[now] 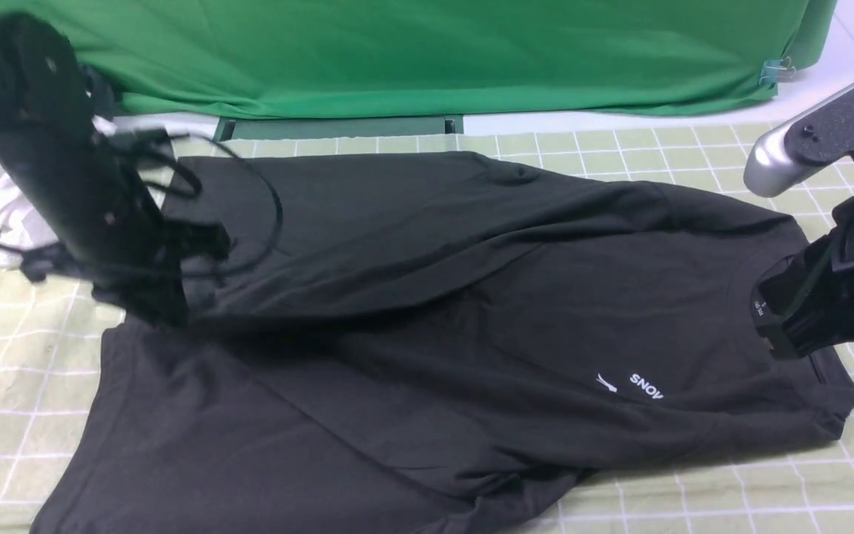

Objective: Fold a long-sleeved shirt over a green coffee tablecloth.
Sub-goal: 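Fold the left side of the dark shirt inward over its body with the left gripper, then grasp the near edge of the shirt at its hem and shoulder corners, then fold the black garment in half by bringing its near edge over to the far edge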

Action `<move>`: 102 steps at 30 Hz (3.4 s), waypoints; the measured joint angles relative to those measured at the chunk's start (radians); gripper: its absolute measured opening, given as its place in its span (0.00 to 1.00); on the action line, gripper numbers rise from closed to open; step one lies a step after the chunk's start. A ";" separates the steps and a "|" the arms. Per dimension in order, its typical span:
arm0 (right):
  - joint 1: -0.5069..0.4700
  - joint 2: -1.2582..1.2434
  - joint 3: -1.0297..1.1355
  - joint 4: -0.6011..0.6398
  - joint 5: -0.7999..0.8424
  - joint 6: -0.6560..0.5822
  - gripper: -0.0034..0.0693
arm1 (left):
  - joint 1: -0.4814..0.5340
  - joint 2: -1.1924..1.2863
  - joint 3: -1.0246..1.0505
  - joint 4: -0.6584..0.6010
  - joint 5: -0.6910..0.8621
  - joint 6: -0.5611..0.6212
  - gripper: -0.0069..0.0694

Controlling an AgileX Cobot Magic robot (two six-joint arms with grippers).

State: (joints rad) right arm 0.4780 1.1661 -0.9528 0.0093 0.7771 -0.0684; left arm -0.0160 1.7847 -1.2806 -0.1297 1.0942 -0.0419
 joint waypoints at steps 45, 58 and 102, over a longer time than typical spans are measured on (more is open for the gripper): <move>0.000 0.000 0.000 0.038 0.016 -0.096 0.10 | 0.164 -0.293 0.675 0.083 -0.260 -0.132 0.53; 0.081 0.051 0.000 0.291 0.199 -0.394 0.17 | 0.164 -0.405 0.655 0.061 -0.156 -0.068 0.12; 0.352 0.568 -0.001 0.106 -0.148 -0.373 0.09 | 0.164 -0.763 0.655 0.051 0.024 -0.059 0.12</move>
State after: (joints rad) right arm 0.8297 1.7344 -0.9538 0.1150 0.6293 -0.4411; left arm 0.1482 1.0215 -0.6251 -0.0789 1.1179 -0.1007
